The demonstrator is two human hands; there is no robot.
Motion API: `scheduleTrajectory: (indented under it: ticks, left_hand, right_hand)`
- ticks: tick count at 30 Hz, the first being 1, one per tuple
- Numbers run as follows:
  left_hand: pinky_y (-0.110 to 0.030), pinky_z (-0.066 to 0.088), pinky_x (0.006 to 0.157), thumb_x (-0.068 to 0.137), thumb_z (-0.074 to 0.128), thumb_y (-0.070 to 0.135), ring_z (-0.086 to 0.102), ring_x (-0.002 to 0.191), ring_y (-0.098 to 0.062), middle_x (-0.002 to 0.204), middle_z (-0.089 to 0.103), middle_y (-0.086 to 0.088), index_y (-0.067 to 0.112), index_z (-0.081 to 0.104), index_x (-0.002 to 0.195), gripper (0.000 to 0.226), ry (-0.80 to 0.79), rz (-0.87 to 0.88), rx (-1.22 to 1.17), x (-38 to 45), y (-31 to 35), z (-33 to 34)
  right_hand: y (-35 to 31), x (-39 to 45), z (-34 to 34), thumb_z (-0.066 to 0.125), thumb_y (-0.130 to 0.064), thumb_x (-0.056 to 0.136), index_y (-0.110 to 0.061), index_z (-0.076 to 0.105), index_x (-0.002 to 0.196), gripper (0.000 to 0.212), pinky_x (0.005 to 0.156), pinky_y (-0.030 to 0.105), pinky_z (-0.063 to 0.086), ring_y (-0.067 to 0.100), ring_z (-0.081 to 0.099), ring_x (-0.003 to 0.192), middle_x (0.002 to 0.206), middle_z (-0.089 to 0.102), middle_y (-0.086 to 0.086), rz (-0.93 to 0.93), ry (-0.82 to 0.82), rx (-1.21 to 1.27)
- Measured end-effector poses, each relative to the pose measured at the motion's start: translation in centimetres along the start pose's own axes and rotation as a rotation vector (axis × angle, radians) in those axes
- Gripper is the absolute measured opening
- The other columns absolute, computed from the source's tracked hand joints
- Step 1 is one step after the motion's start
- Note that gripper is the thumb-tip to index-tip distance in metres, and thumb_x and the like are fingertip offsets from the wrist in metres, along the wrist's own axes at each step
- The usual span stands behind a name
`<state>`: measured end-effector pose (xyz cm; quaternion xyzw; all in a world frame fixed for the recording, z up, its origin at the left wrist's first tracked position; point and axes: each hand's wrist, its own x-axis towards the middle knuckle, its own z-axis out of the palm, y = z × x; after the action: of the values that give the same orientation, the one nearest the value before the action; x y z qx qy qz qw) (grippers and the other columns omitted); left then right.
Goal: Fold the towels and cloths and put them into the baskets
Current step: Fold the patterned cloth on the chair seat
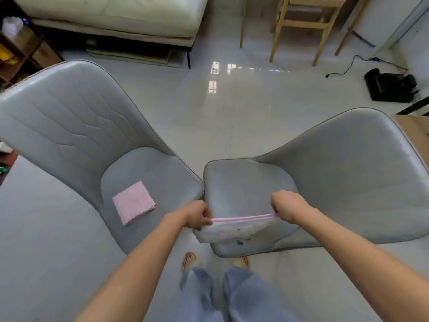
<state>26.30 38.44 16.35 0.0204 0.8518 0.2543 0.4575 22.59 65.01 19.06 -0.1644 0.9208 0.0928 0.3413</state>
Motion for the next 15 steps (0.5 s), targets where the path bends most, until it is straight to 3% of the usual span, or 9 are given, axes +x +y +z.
scheduleTrajectory:
  ticks: [2, 5, 7, 9, 11, 15]
  left_hand:
    - [-0.026, 0.045, 0.062, 0.093, 0.057, 0.014, 0.064, 0.075, -0.026, 0.079, 0.061, -0.011, 0.009, 0.061, 0.077, 0.017, 0.072, -0.011, 0.006, 2.0, 0.4, 1.1]
    - [-0.031, 0.044, 0.075, 0.095, 0.053, 0.017, 0.062, 0.097, -0.030, 0.100, 0.067, -0.015, 0.005, 0.065, 0.095, 0.017, 0.213, -0.053, 0.019, 5.6, 0.3, 2.5]
    - [-0.032, 0.041, 0.072, 0.096, 0.050, 0.017, 0.060, 0.094, -0.030, 0.105, 0.066, -0.014, 0.008, 0.061, 0.100, 0.015, 0.281, -0.083, -0.010, 8.3, 0.1, 3.6]
    - [-0.030, 0.035, 0.065, 0.095, 0.047, 0.014, 0.053, 0.082, -0.029, 0.099, 0.063, -0.014, 0.012, 0.051, 0.096, 0.005, 0.334, -0.124, -0.054, 11.1, -0.2, 4.5]
    - [-0.030, 0.030, 0.062, 0.090, 0.043, 0.007, 0.047, 0.076, -0.027, 0.094, 0.060, -0.014, 0.016, 0.044, 0.089, 0.009, 0.378, -0.163, -0.069, 14.3, -0.8, 5.2]
    - [-0.033, 0.041, 0.068, 0.079, 0.046, -0.001, 0.056, 0.086, -0.030, 0.100, 0.061, -0.012, 0.019, 0.056, 0.084, 0.023, 0.460, -0.160, -0.082, 21.3, -3.0, 5.8]
  right_hand:
    - [0.6, 1.4, 1.2, 0.048, 0.000, 0.089, -0.005, 0.060, 0.109, 0.024, 0.081, 0.034, 0.047, 0.033, 0.061, 0.106, 0.116, 0.061, 0.016, 0.060, 0.010, 0.008]
    - [1.0, 4.3, 3.0, 0.049, 0.001, 0.088, -0.009, 0.057, 0.104, 0.020, 0.081, 0.035, 0.046, 0.034, 0.059, 0.108, 0.115, 0.059, 0.015, 0.112, 0.025, 0.031]
    - [1.3, 6.8, 4.6, 0.049, -0.001, 0.088, -0.010, 0.056, 0.101, 0.017, 0.079, 0.034, 0.045, 0.034, 0.059, 0.108, 0.114, 0.060, 0.016, 0.132, 0.032, 0.072]
    - [1.8, 9.8, 6.7, 0.049, -0.002, 0.089, -0.011, 0.053, 0.094, 0.011, 0.073, 0.036, 0.042, 0.035, 0.059, 0.104, 0.110, 0.060, 0.017, 0.141, 0.074, 0.151]
    - [2.6, 13.3, 9.2, 0.048, -0.002, 0.089, -0.014, 0.044, 0.087, 0.012, 0.069, 0.036, 0.036, 0.037, 0.058, 0.099, 0.106, 0.058, 0.018, 0.149, 0.128, 0.260]
    - [3.5, 20.2, 13.5, 0.045, -0.005, 0.093, -0.005, 0.049, 0.088, 0.007, 0.068, 0.040, 0.035, 0.040, 0.056, 0.090, 0.099, 0.054, 0.020, 0.169, 0.256, 0.462]
